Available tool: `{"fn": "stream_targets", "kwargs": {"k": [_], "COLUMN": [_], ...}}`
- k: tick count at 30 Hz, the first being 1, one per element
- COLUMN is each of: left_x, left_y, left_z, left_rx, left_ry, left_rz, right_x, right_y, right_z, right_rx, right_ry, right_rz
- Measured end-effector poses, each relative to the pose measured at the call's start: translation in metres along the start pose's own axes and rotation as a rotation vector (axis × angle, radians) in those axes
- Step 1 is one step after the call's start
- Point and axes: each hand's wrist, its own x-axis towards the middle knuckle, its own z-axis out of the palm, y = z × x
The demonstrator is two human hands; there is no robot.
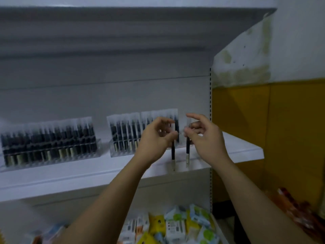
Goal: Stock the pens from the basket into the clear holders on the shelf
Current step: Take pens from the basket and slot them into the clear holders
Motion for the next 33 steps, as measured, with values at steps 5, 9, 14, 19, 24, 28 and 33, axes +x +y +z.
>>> {"fn": "stream_targets", "kwargs": {"k": [5,9,14,19,24,28,33], "left_x": [0.048,0.085,0.126,0.153,0.163,0.162,0.164], "left_y": [0.019,0.026,0.022,0.004,-0.017,-0.026,-0.028], "left_z": [0.018,0.024,0.030,0.041,0.050,0.056,0.058], "left_rx": [0.076,0.190,0.302,0.378,0.453,0.509,0.710], "left_ry": [0.019,0.105,0.146,0.137,0.124,0.117,0.099], "left_rz": [0.067,0.148,0.226,0.261,0.226,0.183,0.085], "right_x": [0.047,0.081,0.117,0.142,0.156,0.161,0.165], "right_y": [0.008,0.021,0.040,0.062,0.081,0.087,0.085], "right_z": [-0.017,-0.023,-0.019,-0.004,0.007,0.011,0.007], "right_rx": [0.028,0.029,0.040,0.088,0.107,0.095,0.081], "right_ry": [0.047,0.064,0.089,0.116,0.100,0.053,0.009], "right_rz": [-0.016,-0.008,-0.018,-0.033,-0.021,-0.019,-0.001]}}
